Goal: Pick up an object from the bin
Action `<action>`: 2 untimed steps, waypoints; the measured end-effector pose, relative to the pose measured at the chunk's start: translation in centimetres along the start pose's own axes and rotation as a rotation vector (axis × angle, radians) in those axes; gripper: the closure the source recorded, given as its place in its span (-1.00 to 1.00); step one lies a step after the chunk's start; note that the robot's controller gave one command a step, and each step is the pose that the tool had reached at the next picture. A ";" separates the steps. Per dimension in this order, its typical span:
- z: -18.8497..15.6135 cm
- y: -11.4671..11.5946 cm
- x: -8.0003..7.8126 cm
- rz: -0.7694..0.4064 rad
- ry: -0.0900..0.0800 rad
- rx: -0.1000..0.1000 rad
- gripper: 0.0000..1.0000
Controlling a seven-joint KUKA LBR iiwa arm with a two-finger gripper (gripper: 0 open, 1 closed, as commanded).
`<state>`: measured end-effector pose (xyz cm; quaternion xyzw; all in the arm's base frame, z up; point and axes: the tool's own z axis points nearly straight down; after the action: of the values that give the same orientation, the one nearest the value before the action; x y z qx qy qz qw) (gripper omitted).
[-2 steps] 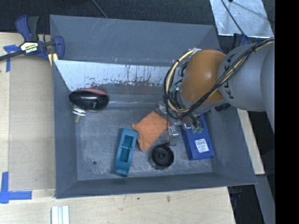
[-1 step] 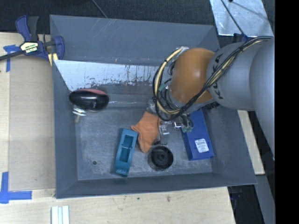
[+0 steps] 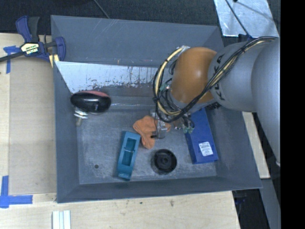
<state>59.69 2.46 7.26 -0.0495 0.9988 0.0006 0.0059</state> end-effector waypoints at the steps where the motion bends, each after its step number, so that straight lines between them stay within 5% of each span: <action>1: 0.0 -0.8 -0.2 0.002 -0.002 0.000 1.00; 2: -14.1 -1.8 0.5 -0.015 0.007 0.001 1.00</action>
Offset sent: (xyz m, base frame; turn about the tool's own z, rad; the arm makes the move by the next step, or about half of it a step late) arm -0.0058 -0.0185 0.1399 -0.0177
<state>59.25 0.55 21.38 -0.0573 0.9984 -0.0002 0.0027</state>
